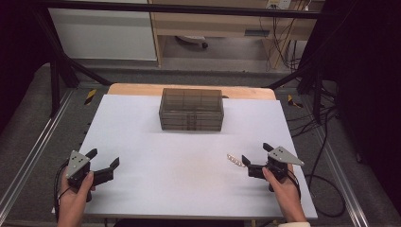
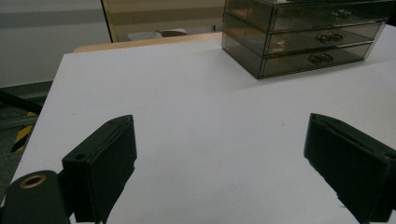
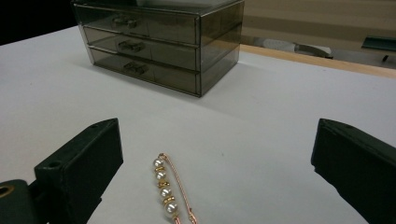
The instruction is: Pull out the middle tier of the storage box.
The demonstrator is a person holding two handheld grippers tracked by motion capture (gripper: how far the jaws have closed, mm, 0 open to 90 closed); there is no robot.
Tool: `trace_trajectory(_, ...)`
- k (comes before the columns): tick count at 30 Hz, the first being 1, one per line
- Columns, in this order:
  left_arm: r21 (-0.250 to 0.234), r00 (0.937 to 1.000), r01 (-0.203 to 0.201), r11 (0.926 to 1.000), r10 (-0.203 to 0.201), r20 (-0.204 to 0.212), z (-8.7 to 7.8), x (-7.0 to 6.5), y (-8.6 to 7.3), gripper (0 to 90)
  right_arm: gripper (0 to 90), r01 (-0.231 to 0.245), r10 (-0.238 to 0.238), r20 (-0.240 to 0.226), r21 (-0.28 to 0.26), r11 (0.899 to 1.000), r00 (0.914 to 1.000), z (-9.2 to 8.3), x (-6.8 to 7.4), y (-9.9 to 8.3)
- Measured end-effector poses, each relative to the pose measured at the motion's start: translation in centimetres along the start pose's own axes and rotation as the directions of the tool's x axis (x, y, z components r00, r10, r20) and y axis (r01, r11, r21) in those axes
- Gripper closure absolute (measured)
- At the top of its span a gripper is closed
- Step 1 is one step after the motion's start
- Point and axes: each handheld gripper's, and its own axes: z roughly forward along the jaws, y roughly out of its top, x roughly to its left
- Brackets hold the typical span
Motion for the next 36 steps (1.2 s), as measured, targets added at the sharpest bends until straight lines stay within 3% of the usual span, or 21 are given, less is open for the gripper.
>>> trace_trajectory(9,0.029,0.9999,-0.008,0.9996,0.007,0.015,-0.1,-0.3,-0.4,9.1,2.9,-0.022,0.021,0.023,0.052,0.998,0.9995,0.0,0.3,0.3)
trace_trajectory(12,0.032,0.9998,0.005,0.9995,-0.006,0.02,-0.1,-0.2,-0.4,9.1,2.9,-0.01,0.008,0.025,0.075,0.997,0.9996,0.0,0.6,0.3)
trace_trajectory(18,0.004,0.9998,-0.011,0.9999,0.011,0.018,-0.3,-0.4,0.0,9.5,3.7,0.004,-0.005,0.016,0.1,0.995,0.9999,0.5,0.9,0.3)
trace_trajectory(28,0.03,0.9995,-0.014,0.9994,0.014,0.029,0.0,-0.5,-0.2,9.4,7.4,0.019,-0.027,0.049,0.162,0.987,0.9984,0.6,1.2,0.3)
trace_trajectory(36,0.042,0.9993,-0.02,0.9989,0.019,0.031,0.1,-0.6,-0.3,9.4,6.7,0.033,-0.037,0.017,0.196,0.98,0.9992,0.7,1.8,0.6)
